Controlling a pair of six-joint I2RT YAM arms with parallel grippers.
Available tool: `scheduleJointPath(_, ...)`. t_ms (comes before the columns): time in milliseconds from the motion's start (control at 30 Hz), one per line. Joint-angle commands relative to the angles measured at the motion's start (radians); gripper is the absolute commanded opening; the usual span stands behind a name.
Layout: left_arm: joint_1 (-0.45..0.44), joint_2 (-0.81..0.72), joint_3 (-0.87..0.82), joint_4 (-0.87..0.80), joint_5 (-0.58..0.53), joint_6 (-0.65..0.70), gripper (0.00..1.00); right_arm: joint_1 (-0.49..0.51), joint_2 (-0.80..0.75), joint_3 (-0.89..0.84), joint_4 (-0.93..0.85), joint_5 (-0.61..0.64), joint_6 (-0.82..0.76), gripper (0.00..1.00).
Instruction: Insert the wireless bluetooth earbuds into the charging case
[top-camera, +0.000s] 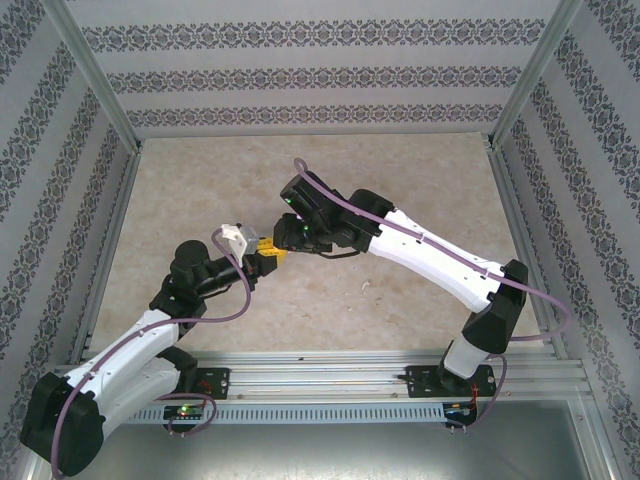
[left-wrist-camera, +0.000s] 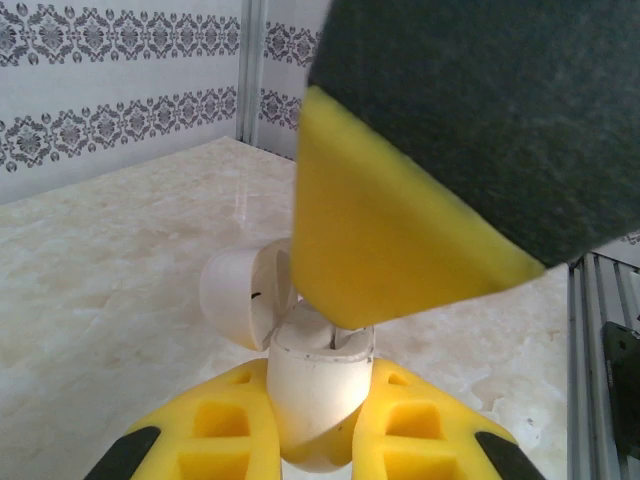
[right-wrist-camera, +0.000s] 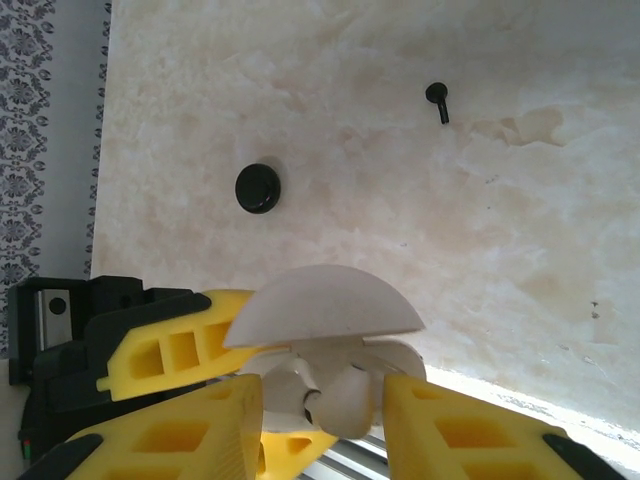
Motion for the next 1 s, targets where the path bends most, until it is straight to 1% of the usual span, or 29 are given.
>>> scheduleJointPath(0, -0.012, -0.01, 0.027, -0.013, 0.027, 0.024, 0.0, -0.01, 0.014, 0.029, -0.01, -0.007, -0.018, 0.35)
scheduleJointPath(300, -0.013, -0.01, 0.031, -0.021, 0.032, 0.027, 0.0, -0.01, 0.022, 0.037, -0.024, -0.012, -0.038, 0.24)
scheduleJointPath(433, -0.013, -0.008, 0.041, -0.032, 0.056, 0.022, 0.0, -0.01, 0.015, 0.028, -0.027, -0.012, -0.069, 0.21)
scheduleJointPath(567, -0.014, -0.002, 0.04, -0.014, 0.103, -0.002, 0.0, -0.011, -0.002, -0.007, 0.003, -0.045, -0.113, 0.21)
scheduleJointPath(700, -0.014, -0.002, 0.024, 0.023, 0.124, -0.038, 0.0, -0.013, -0.016, -0.059, 0.055, -0.103, -0.133, 0.21)
scheduleJointPath(833, -0.013, -0.006, 0.02, 0.023, 0.133, -0.05, 0.0, -0.012, -0.026, -0.084, 0.087, -0.13, -0.132, 0.25)
scheduleJointPath(967, -0.013, -0.011, 0.021, 0.019, 0.134, -0.053, 0.0, -0.011, -0.031, -0.087, 0.102, -0.13, -0.122, 0.3)
